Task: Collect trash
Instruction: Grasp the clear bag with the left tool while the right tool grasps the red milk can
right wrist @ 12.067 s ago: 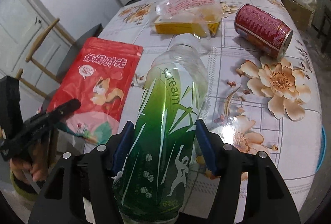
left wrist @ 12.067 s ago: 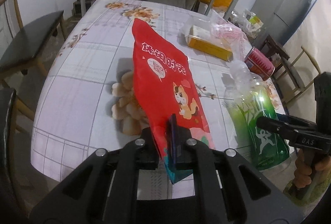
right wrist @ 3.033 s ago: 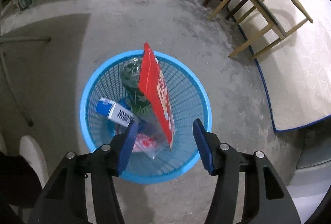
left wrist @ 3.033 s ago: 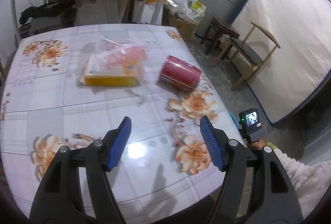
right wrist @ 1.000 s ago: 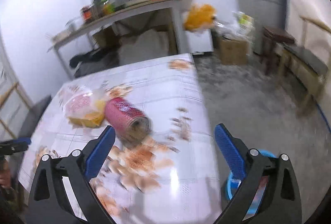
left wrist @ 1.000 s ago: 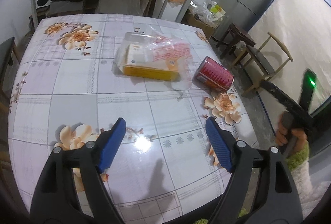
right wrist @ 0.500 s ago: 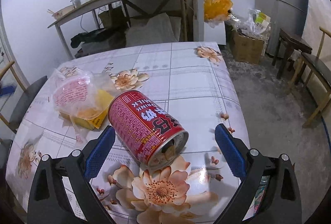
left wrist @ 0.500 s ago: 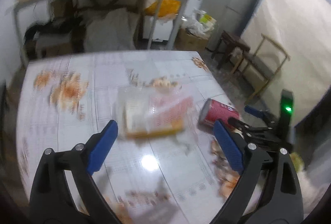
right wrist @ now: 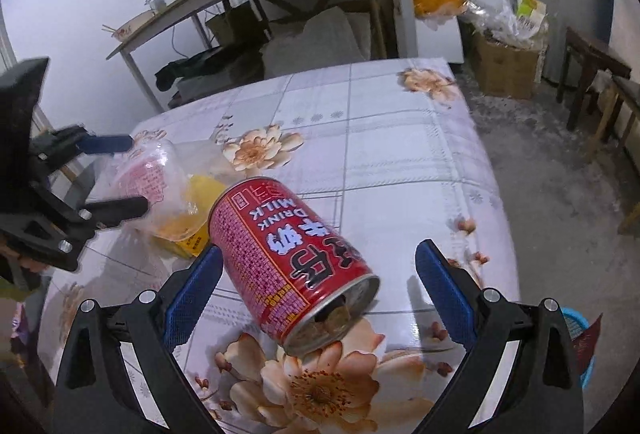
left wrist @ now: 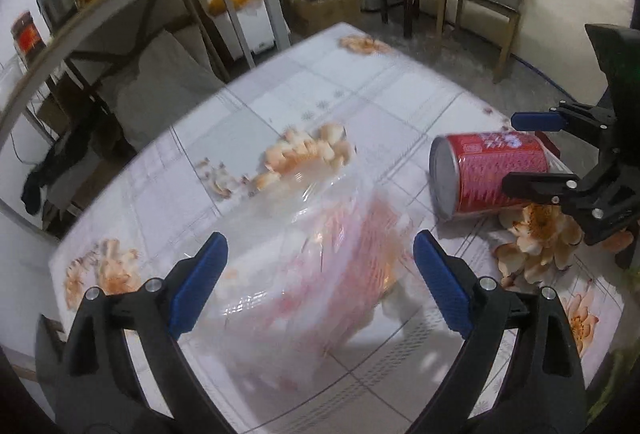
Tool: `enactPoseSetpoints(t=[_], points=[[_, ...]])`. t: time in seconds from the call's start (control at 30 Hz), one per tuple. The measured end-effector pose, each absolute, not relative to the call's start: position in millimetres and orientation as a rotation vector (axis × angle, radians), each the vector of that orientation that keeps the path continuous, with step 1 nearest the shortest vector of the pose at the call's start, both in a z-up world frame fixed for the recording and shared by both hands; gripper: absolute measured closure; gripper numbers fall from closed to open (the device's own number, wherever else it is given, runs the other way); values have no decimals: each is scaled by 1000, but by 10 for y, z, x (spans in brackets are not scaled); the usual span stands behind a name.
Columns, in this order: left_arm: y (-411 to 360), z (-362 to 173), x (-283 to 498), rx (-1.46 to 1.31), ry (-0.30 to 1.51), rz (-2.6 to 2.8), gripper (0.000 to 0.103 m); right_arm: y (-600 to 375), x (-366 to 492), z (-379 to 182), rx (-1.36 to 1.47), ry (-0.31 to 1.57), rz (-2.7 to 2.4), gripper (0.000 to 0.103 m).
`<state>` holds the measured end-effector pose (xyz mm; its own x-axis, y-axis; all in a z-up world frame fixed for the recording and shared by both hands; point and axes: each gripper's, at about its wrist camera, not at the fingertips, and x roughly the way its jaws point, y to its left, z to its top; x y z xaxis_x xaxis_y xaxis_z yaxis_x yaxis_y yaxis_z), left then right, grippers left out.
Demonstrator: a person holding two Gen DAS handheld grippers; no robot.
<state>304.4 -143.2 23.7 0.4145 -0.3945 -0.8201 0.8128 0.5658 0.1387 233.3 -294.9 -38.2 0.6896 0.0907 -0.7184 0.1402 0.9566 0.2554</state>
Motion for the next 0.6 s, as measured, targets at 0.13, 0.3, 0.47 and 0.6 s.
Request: enactPoseSetpoints(t=[0.13,0.3,0.47,0.6], points=[[-1378,178,3053,535,843,-801,26,-2910,2363,-437,319,815,-1,9],[-1309,232,3043,493,851,-793,52,-2864,2347,-454,325,809,9,9],[-1226,281,3016,474,839,-791,70,-2834,2304,-439,327,788,-9,15],[-1124,371,3000,429,823,-788,75,-2876,2282,-422,365,777,-12,23]])
